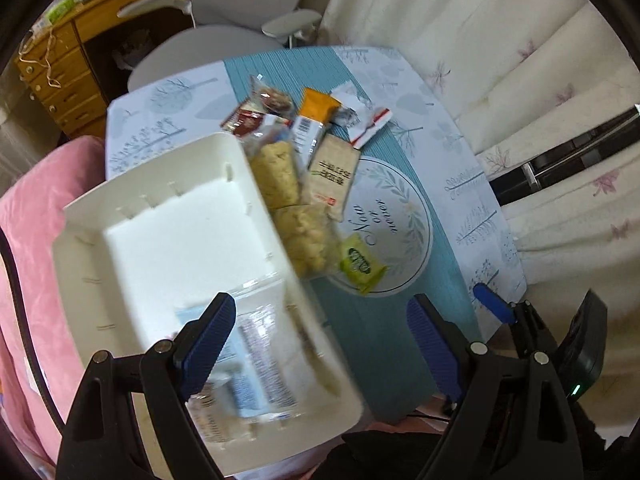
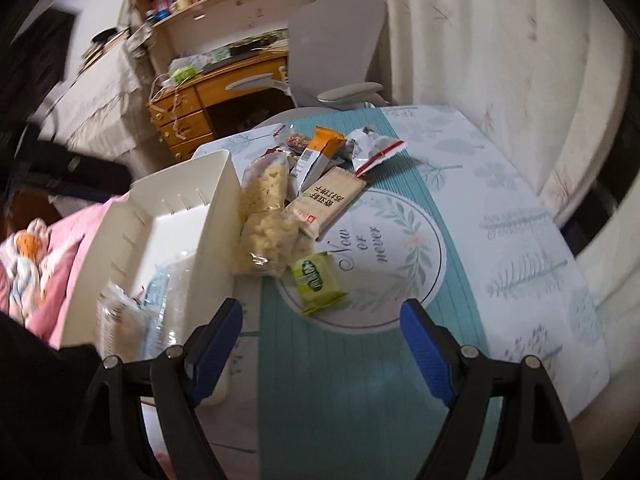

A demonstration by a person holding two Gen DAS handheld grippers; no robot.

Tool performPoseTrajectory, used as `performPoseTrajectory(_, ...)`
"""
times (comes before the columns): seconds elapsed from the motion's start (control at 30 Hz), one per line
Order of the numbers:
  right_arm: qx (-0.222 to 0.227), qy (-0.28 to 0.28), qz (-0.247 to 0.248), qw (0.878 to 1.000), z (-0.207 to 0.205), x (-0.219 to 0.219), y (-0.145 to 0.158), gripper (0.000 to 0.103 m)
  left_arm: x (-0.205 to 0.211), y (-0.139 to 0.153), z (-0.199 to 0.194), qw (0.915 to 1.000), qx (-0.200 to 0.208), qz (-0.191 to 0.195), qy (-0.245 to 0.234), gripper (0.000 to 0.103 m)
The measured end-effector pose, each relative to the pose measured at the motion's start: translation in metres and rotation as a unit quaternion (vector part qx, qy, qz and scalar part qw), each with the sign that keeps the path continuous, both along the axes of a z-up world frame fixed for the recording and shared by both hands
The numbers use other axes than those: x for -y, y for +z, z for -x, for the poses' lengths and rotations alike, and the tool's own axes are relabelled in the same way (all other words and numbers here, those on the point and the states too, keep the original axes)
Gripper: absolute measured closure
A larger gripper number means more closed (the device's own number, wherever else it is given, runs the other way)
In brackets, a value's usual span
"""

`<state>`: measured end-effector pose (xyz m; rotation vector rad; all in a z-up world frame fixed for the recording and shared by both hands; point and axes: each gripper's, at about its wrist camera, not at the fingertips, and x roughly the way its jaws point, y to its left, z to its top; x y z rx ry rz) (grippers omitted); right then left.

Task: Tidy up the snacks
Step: 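Lower the left tool onto a crumbly pastry bag while the right tool closes on the small green packet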

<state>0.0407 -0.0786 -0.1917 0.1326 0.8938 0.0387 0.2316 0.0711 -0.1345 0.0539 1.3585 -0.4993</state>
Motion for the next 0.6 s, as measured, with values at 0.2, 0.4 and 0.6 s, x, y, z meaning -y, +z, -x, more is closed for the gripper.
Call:
performPoseTrajectory(0.2,0.02,0.074,0.056,0.996,-0.007,-0.001,-0.014,0.021,0.046,-0.017,-0.019,0.9987,-0.021,-0.044,-0.014,0.016)
performPoseTrajectory(0.4,0.021,0.133,0.064,0.989,-0.02,-0.001,-0.035,0.021,0.084,-0.045,-0.036,0.9936,-0.068,-0.087,-0.026,0.016)
performPoseTrajectory(0.6,0.023,0.163,0.056,0.985,-0.034,-0.002,-0.053,0.022,0.114,-0.082,-0.057,0.9764,-0.123,-0.173,-0.041,0.016)
